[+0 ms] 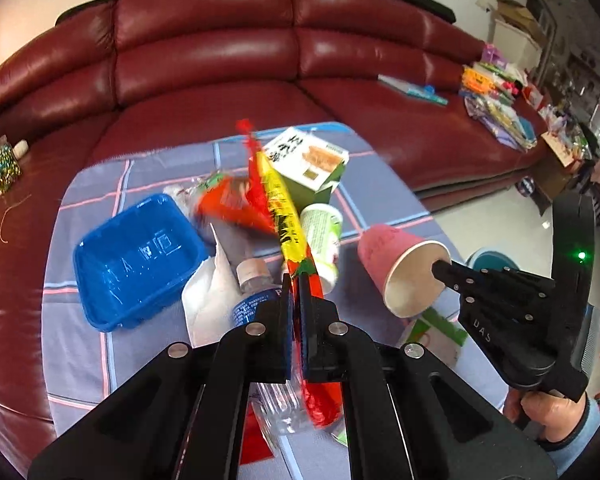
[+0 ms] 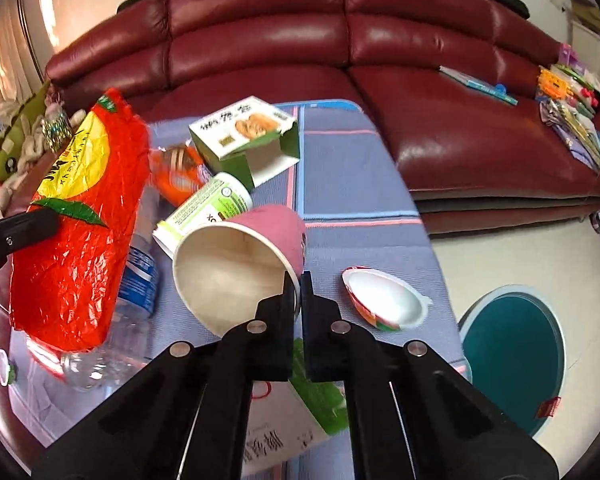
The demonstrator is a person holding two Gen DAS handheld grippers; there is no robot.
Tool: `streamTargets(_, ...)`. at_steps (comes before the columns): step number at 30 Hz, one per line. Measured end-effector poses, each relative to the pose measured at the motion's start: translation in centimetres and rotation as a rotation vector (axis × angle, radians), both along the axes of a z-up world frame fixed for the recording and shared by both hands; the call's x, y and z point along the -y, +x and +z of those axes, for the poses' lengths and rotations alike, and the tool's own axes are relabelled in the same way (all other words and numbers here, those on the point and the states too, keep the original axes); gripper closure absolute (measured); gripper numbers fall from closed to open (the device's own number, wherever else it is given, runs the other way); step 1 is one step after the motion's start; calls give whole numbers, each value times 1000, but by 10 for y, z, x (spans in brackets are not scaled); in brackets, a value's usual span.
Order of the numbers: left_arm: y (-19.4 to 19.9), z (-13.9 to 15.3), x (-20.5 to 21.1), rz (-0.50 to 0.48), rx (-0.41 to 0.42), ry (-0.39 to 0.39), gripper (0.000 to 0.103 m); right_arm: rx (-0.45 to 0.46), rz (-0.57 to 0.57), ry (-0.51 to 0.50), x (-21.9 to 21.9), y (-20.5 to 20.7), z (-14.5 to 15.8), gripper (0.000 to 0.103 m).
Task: Collect trash
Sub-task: 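Carry wrapper and pink cup over the teal bin and open both tools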
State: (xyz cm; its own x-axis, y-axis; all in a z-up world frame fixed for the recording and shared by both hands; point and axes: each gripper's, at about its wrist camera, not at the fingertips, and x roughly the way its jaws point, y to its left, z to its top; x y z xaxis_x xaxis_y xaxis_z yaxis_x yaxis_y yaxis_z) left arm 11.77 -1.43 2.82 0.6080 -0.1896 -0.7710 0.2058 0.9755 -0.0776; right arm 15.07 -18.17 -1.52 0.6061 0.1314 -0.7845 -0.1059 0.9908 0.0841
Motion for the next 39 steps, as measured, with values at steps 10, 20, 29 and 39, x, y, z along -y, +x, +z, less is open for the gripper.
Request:
streamTargets(10,-26,28,16,-44,54,4,100,54,-31,22,23,-32,33,100)
streamTargets(20,-43,42,106,-251,57,-15,100,109,-206,6,109,-85,55,100)
streamTargets(29,-50,14,244,-515,-13,-42,100,40,-444,-36,217,-133,28,100)
streamTargets(39,-25,-69,345,-619,-150,9,99,-96,-535,-33,270,-143,-24,100)
